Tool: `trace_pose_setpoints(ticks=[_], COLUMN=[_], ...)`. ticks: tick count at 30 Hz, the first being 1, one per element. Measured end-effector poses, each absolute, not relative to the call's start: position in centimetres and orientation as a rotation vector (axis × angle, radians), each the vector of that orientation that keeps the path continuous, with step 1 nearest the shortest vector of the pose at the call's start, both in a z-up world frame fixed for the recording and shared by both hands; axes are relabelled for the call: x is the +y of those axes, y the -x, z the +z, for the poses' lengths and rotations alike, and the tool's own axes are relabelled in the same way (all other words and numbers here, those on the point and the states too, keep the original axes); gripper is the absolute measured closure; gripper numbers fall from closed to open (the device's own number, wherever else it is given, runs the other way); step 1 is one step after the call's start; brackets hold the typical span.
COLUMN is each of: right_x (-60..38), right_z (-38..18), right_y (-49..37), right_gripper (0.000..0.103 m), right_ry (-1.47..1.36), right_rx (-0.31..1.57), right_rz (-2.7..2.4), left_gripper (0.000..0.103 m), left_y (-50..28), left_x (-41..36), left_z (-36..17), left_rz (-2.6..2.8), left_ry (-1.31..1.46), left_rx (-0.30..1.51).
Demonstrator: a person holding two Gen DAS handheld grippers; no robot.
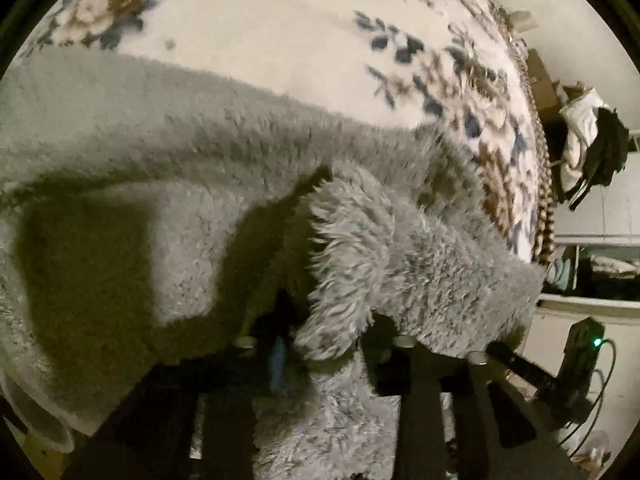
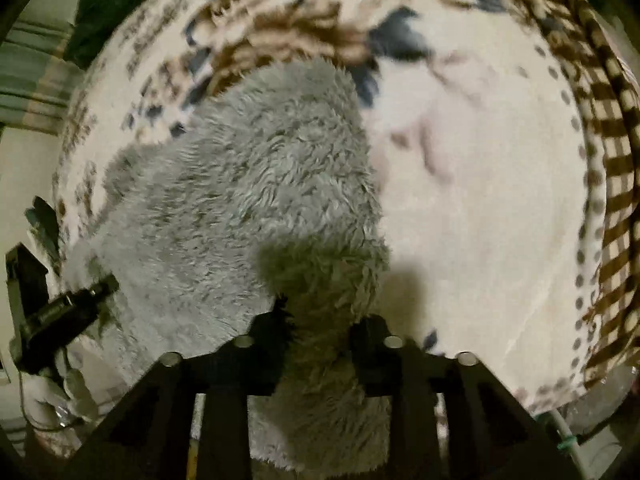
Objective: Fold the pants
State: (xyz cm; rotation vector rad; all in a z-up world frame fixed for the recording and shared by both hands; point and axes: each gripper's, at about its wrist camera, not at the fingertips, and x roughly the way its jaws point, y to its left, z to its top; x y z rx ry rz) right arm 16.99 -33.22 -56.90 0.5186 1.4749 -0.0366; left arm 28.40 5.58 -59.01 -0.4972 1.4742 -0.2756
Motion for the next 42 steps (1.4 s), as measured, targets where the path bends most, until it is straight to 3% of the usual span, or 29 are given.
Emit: trace_pose_setpoints(ticks=[2,4,5,6,10,11,13,14,15,16,17,18,25,29,35,37,38,39,42], right_x=[-33.3,-33.5,-33.4,-33.3,-32.5,-32.2,-31.3,-30.9,-30.4,-29.9,-29.5,-29.0,-25.2,-23.4,-21.9,-21.5,-21.3,-21.1,-20.6], right_z=[-56.2,-55.6,-55.5,-55.4,-55.4,-55.5,-55.5,-55.5,-55.3,-55.1,-54.9,-54.6,-52.9,-52.6,-54.1,-54.8,-55.2,-55.6,-56.2], right_y=[-16.7,-16.3,-16.2,-16.1,-16.2,-16.2,-16.3,-16.3,-16.3,-16.2,-16.1,-16.0,-17.0,-18.5,-20.7,-21.0,-21.1,-21.2,-21.2], right_gripper=[0.042,0.040,0.040,0.040,0.038,0.025,0.009,0.008,0.008,0.008,0.007,0.006,0.006,0.006,0.006,0.006,0.006,0.006,0.006], right_ry=[-0.508,-0.518,-0.523,-0.518,-0.465,-0.451,-0.392,-0.354,-0.310,-0.278,-0.262,-0.261,-0.324,-0.282,-0.288,-0.301,-0.313,-0.324,-0.331], right_rx=[1.464,1.450,1.447,1.445,1.453,1.456,1.457,1.459,1.459,1.454,1.449,1.443,1.438,1.456,1.496,1.512,1.522,1.531,1.540], right_rz=[-0.037,-0.043,-0.044,-0.051,-0.095,-0.115,-0.174,-0.198,-0.223,-0.243,-0.251,-0.249,-0.177,-0.151,-0.131,-0.128,-0.126,-0.128,-0.133], left_gripper=[0.066,0.067,0.073,0.096,0.096,0.095,0.088,0.077,0.057,0.044,0.022,0.014,0.014,0.014,0.014,0.024,0.056,0.077,0.086], left_y=[-28.6,-29.2,-29.5,-29.7,-30.4,-30.8,-31.0,-30.7,-30.4,-29.9,-29.2,-28.2,-21.2,-20.2,-21.5,-21.6,-21.8,-22.1,-22.0], left_x=[5.6,5.3,5.1,4.9,4.4,4.5,4.9,5.1,5.3,5.7,6.5,7.6,21.2,27.2,29.7,29.9,29.8,29.7,29.2], left_z=[-58.3,-58.8,-59.0,-59.0,-57.7,-57.8,-58.0,-57.9,-57.7,-57.3,-56.6,-55.8,-54.6,-59.1,-65.3,-65.3,-64.6,-64.2,-62.1], left_rz=[-0.289,-0.303,-0.312,-0.317,-0.312,-0.299,-0.266,-0.232,-0.211,-0.191,-0.175,-0.164,0.170,0.302,0.286,0.268,0.237,0.225,0.183], left_ry=[0.499,0.487,0.486,0.470,0.385,0.368,0.360,0.343,0.338,0.343,0.367,0.408,0.827,1.013,1.218,1.239,1.220,1.193,1.110], left_rx=[1.443,1.438,1.426,1.412,1.347,1.350,1.375,1.395,1.394,1.385,1.360,1.325,1.116,1.078,1.048,1.015,0.985,0.987,0.944])
